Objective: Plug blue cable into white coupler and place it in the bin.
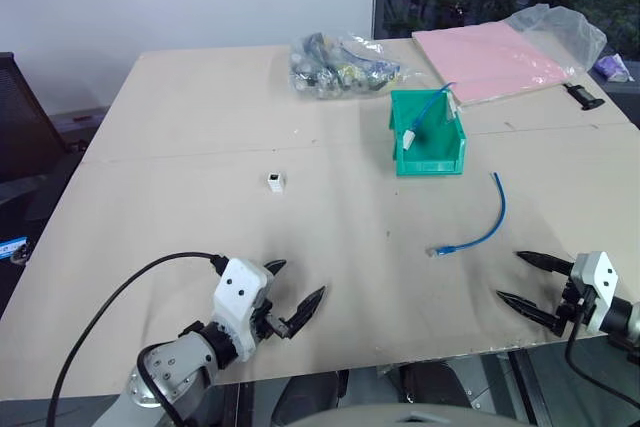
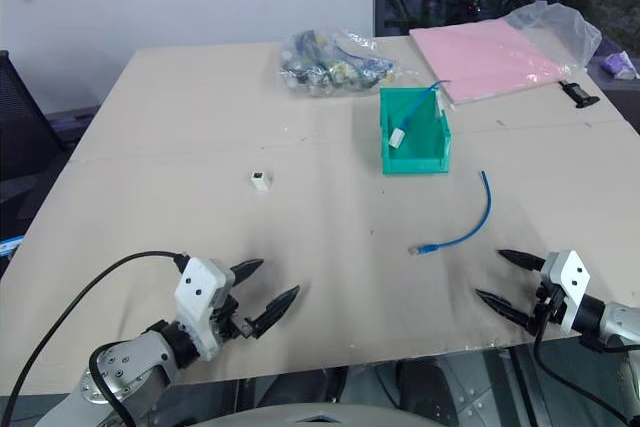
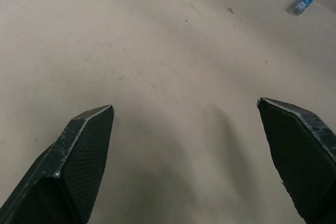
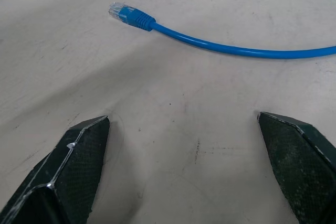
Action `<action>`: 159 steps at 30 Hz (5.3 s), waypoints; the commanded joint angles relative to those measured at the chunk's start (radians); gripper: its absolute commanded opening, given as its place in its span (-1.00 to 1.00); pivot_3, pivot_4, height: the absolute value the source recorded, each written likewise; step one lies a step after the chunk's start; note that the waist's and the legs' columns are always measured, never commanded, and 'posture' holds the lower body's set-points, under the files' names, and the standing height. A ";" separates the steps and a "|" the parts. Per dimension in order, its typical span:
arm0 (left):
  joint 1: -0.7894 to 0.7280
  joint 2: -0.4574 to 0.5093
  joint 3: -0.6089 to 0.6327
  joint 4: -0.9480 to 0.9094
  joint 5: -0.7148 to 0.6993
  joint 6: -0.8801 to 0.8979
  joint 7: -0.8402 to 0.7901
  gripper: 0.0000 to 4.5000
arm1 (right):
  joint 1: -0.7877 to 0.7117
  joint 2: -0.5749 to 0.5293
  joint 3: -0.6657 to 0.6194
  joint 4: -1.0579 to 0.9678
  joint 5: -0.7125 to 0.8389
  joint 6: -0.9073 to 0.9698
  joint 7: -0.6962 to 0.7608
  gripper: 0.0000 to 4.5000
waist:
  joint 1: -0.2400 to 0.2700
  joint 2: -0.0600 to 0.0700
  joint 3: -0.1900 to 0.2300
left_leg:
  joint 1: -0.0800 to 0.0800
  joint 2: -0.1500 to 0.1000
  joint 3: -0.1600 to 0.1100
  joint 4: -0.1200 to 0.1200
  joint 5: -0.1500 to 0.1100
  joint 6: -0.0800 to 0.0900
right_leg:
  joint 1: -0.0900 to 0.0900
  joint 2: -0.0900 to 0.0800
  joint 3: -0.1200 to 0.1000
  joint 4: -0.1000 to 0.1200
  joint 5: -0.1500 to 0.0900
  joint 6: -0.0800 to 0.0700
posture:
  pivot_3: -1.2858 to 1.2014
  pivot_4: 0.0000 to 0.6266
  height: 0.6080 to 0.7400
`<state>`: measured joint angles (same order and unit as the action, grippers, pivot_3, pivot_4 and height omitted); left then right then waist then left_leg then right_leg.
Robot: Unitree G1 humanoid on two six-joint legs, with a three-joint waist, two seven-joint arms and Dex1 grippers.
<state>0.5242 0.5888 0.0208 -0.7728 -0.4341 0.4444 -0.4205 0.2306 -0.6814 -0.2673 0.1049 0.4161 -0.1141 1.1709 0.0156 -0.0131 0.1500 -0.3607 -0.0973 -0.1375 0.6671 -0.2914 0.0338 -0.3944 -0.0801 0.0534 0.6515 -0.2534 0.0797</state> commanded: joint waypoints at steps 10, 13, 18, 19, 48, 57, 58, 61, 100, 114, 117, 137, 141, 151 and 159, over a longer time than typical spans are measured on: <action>-0.049 -0.027 -0.020 0.109 0.056 -0.145 -0.123 1.00 | -0.056 0.008 0.014 0.061 0.007 -0.040 0.026 0.98 | -0.002 0.001 0.000 | 0.000 0.000 -0.001 0.000 0.000 0.000 | 0.000 0.000 -0.001 -0.001 0.000 0.000 | 0.03 -0.52 1.00; -0.043 -0.023 -0.009 0.124 0.055 -0.166 -0.154 1.00 | -0.061 0.007 0.017 0.061 0.006 -0.037 0.025 0.98 | -0.002 0.001 0.000 | 0.000 0.000 -0.001 0.000 0.000 0.000 | 0.000 0.000 -0.001 -0.001 0.000 0.000 | 0.03 -0.52 1.00; -0.065 -0.023 0.019 0.149 0.037 -0.174 -0.186 1.00 | -0.073 -0.016 0.025 0.037 -0.025 -0.028 0.006 0.98 | -0.001 0.001 0.000 | 0.000 0.000 -0.001 -0.001 0.000 0.000 | 0.000 0.000 -0.001 -0.001 0.000 0.000 | 0.03 -0.52 1.00; -0.078 -0.021 0.028 0.155 0.026 -0.170 -0.194 1.00 | -0.078 -0.026 0.031 0.017 -0.023 -0.010 0.011 0.98 | -0.001 0.001 0.000 | 0.000 0.000 -0.001 0.000 0.000 0.000 | 0.000 0.000 -0.001 -0.001 0.000 0.000 | 0.03 -0.52 1.00; -0.623 0.264 -0.105 0.291 -0.075 -0.087 -0.775 1.00 | -0.525 -0.025 0.403 0.077 -0.181 0.077 0.150 -0.97 | -0.005 0.006 0.004 | -0.007 0.001 -0.005 -0.012 0.003 -0.006 | -0.011 0.001 -0.006 -0.006 0.001 0.000 | 0.03 -0.52 1.00; -0.721 0.215 -0.142 0.398 -0.023 -0.109 -0.773 1.00 | -0.795 0.140 0.527 0.247 -0.282 0.084 0.125 -0.97 | -0.030 0.005 0.004 | -0.007 0.001 -0.006 -0.012 0.005 -0.010 | -0.013 0.002 -0.006 -0.003 0.002 -0.002 | 0.03 -0.52 1.00; -0.738 0.206 -0.152 0.416 -0.010 -0.115 -0.774 1.00 | -0.822 0.159 0.535 0.282 -0.296 0.069 0.123 -0.97 | -0.030 0.005 0.004 | -0.007 0.001 -0.006 -0.013 0.005 -0.010 | -0.013 0.002 -0.006 -0.003 0.002 -0.002 | 0.03 -0.52 1.00; -0.784 0.176 -0.184 0.470 0.021 -0.128 -0.774 1.00 | -0.869 0.185 0.554 0.342 -0.319 0.046 0.135 -0.55 | -0.027 0.005 0.004 | -0.009 0.001 -0.007 -0.013 0.006 -0.011 | -0.014 0.002 -0.007 -0.003 0.002 -0.002 | 0.03 -0.52 1.00; -1.299 -0.224 -0.396 1.418 0.391 -0.529 -0.950 -0.99 | -0.099 0.127 0.150 -0.510 0.067 0.363 -0.302 1.00 | -0.027 0.004 0.003 | -0.020 -0.003 -0.010 0.004 0.006 -0.010 | -0.022 0.003 -0.012 0.009 0.004 0.001 | 0.03 -0.52 1.00; -1.215 -0.281 -0.194 1.025 -0.108 0.316 -0.985 -0.99 | -0.074 0.261 0.123 -0.669 0.626 0.749 -0.549 1.00 | -0.034 0.003 0.003 | -0.020 -0.002 -0.011 0.005 0.006 -0.010 | -0.022 0.000 -0.011 0.011 0.004 0.001 | 0.03 -0.52 1.00; -1.209 -0.274 -0.158 0.968 -0.210 0.471 -0.970 -0.99 | -0.134 0.299 0.106 -0.662 0.738 0.779 -0.623 1.00 | -0.035 0.004 0.003 | -0.019 -0.002 -0.011 0.004 0.006 -0.010 | -0.022 0.001 -0.011 0.011 0.004 0.001 | 0.03 -0.52 1.00; -1.207 -0.281 -0.153 0.949 -0.245 0.472 -0.886 -1.00 | -0.190 0.300 0.120 -0.661 0.851 0.805 -0.679 -0.92 | -0.029 0.004 0.003 | -0.019 -0.002 -0.010 0.004 0.006 -0.011 | -0.022 0.002 -0.011 0.010 0.004 0.001 | 0.03 -0.52 1.00; -1.191 -0.280 -0.158 0.934 -0.229 0.404 -0.895 -1.00 | -0.191 0.299 0.119 -0.654 0.856 0.809 -0.685 -0.92 | -0.029 0.004 0.003 | -0.019 -0.002 -0.010 0.004 0.006 -0.011 | -0.022 0.002 -0.011 0.010 0.004 0.001 | 0.03 -0.52 1.00; -0.955 -0.245 -0.058 0.447 -0.345 0.445 -0.659 0.70 | -0.235 0.259 0.049 -0.590 0.835 0.787 -0.667 -1.00 | -0.032 0.004 0.003 | -0.019 -0.002 -0.010 0.003 0.006 -0.011 | -0.023 0.000 -0.009 0.010 0.004 0.001 | 0.03 -0.52 1.00; -0.655 -0.331 0.092 0.068 -0.109 0.175 -0.177 0.70 | -0.298 0.222 0.032 -0.564 0.685 0.689 -0.582 -1.00 | -0.022 0.004 0.003 | -0.018 -0.002 -0.009 0.003 0.006 -0.011 | -0.022 0.000 -0.008 0.010 0.004 0.001 | 0.03 -0.52 1.00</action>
<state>-0.1691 0.2506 0.0841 -0.6271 -0.6237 0.7031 -0.6718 -0.0538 -0.4479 -0.2139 -0.4443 1.1280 0.6164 0.5561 -0.0068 -0.0092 0.1527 -0.3787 -0.0990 -0.1458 0.6701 -0.2854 0.0232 -0.4163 -0.0798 0.0454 0.6612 -0.2497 0.0803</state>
